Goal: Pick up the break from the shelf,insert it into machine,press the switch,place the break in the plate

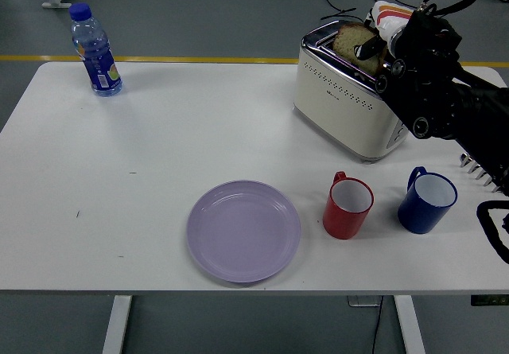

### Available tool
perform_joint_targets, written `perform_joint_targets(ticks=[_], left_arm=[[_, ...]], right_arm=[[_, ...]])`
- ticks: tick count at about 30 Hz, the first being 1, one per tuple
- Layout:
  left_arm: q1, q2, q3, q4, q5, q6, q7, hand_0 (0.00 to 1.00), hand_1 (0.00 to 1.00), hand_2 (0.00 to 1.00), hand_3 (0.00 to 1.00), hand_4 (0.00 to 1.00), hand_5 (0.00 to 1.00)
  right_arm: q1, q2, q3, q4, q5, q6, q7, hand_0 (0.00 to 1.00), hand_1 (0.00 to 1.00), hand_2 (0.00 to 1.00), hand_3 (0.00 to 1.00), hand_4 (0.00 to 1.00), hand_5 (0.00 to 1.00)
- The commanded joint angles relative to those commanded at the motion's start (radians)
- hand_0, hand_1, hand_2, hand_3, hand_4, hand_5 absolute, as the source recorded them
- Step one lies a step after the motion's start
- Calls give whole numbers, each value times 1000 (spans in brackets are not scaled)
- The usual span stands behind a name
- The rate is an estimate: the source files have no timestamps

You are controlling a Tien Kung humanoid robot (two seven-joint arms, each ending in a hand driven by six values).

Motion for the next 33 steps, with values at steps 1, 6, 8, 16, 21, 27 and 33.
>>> perform_joint_targets(ticks=[1,6,8,16,21,27,33], left_arm=[[0,0,-1,0,1,0,0,656,587,594,605,333,943],[1,0,-3,0,5,-1,2,656,586,593,604,332,942],[1,0,-4,0,6,-1,2,656,586,593,604,332,942],[8,1,-10,0,14,-2,4,656,586,593,605,330,940],[11,2,-12,0,17,-3,4,656,586,592,605,331,942],[16,4,-18,0,26,-4,5,656,587,592,605,331,942],[21,4,-22,0,30,-5,6,656,587,592,605,331,942]], right_arm=[[-1,0,0,5,9,3,1,266,356,432,517,529,2],[-2,0,0,20,24,10,2,278,340,414,508,528,2],[-2,0,3,22,21,9,0,278,340,414,508,528,2],[-5,0,42,59,-12,11,-6,277,327,400,500,504,2],[-4,0,68,94,-33,15,-15,277,326,396,500,477,2],[-2,0,96,153,-57,24,-26,275,324,395,500,473,2],[0,0,121,206,-78,27,-33,270,320,393,499,466,2]])
